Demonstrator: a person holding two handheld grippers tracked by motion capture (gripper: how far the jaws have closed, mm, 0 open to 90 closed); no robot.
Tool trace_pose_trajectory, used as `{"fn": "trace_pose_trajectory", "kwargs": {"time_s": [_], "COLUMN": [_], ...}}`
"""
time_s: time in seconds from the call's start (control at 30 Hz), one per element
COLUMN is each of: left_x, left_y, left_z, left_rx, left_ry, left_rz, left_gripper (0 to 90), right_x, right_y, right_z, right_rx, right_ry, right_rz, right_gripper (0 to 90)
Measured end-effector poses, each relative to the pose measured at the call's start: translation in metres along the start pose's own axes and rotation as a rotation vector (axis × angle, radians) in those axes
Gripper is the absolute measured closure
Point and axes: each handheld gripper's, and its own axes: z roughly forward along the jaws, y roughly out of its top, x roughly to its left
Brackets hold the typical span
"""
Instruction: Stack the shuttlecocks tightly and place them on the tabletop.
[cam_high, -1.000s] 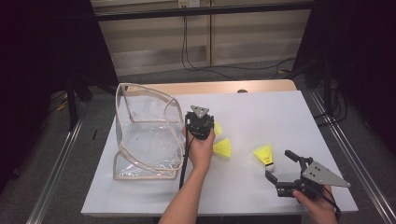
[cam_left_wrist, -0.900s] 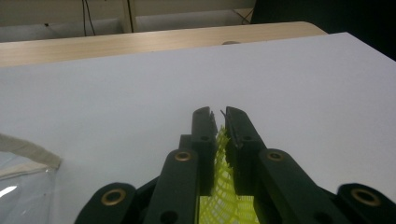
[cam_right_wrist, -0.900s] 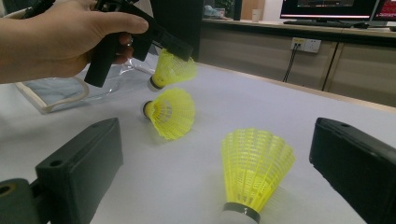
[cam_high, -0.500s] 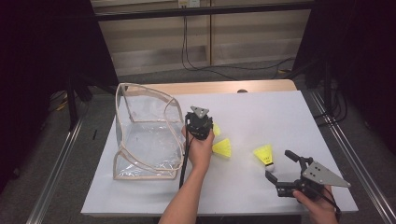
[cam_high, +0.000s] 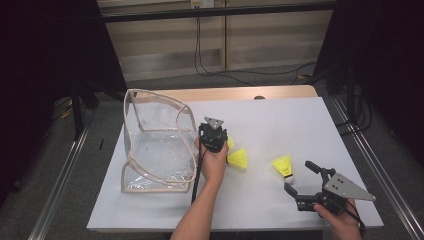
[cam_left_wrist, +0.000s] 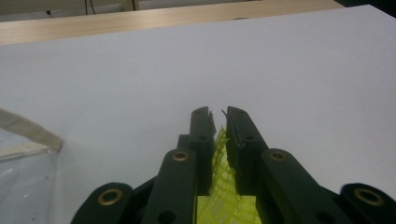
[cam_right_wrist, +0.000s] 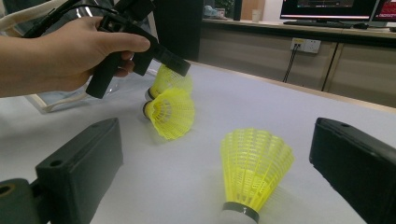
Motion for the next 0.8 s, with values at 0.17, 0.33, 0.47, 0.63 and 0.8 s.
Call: {"fn": "trace_pose_trajectory", "kwargs": {"time_s": [0.17,0.33,0.47,0.63,0.8], "left_x": [-0.0015,-0.0037,-0.0042,-0.005,-0.0066], "left_y": [0.0002,-0.0006,-0.0011,-0.0012,-0.0016], "left_z": [0.0011,0.0028,0.0042,0.0054,0.0062], "left_rx": [0.005,0.017,0.02,0.024,0.028], "left_ry": [-0.01,-0.031,-0.048,-0.049,-0.062], "left_rz": [0.004,0.009,0.006,-0.002,-0.011], "left_gripper": [81.1,79.8,77.3,76.6,74.9], "right_x": [0.0002,0.0001,0.0003,0.0004,0.0002], "right_y": [-0.0001,-0.0001,-0.0001,0.0,-0.0001], "right_z": [0.0002,0.0002,0.0004,0.0004,0.0003], "right_rx": [0.002,0.001,0.002,0.001,0.001], "right_ry": [0.0,0.0,0.002,0.002,0.002], "right_rz": [0.003,-0.001,0.001,-0.002,-0.001], "right_gripper": [2.5,2.5,2.5,2.5,2.5]}}
